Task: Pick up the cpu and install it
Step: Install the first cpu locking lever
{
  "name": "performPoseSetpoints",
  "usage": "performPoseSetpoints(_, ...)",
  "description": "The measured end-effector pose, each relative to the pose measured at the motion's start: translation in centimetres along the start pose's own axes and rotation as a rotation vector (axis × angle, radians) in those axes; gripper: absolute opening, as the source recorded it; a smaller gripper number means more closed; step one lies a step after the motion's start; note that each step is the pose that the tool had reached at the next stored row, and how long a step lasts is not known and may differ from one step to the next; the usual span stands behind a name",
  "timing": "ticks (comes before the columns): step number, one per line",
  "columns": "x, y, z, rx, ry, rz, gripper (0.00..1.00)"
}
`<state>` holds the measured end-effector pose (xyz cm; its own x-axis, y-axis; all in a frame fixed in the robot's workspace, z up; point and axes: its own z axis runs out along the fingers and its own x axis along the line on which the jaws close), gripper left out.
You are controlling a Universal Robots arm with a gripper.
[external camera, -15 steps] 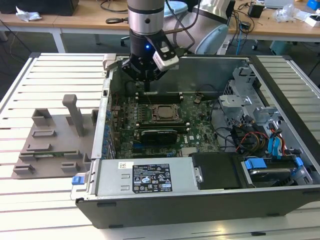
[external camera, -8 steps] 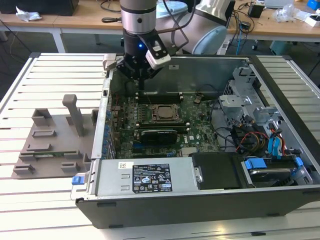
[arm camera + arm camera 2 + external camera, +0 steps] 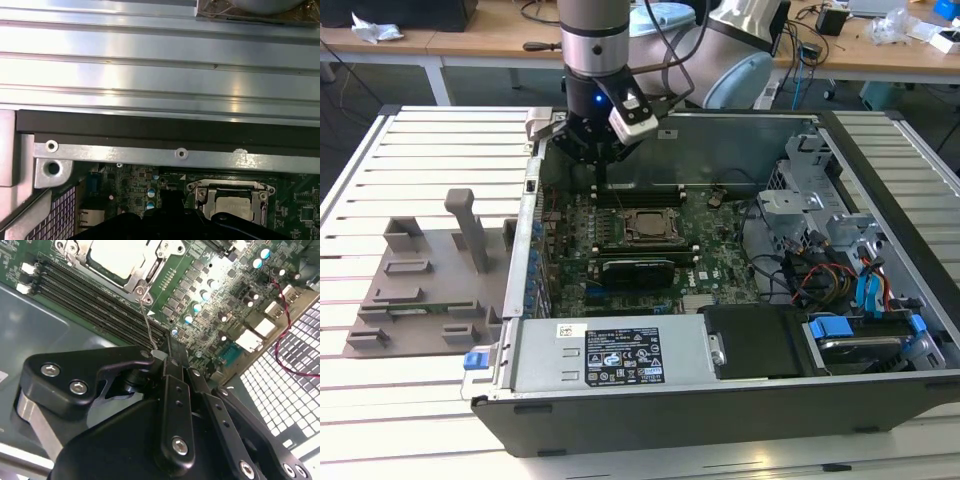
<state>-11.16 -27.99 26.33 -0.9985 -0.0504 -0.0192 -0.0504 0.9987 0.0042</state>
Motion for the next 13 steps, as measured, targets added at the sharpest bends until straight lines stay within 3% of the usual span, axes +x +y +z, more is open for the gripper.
performPoseSetpoints(13,-1.34,-0.07,0.08,-0.0002,-0.0001,0.0,0.11)
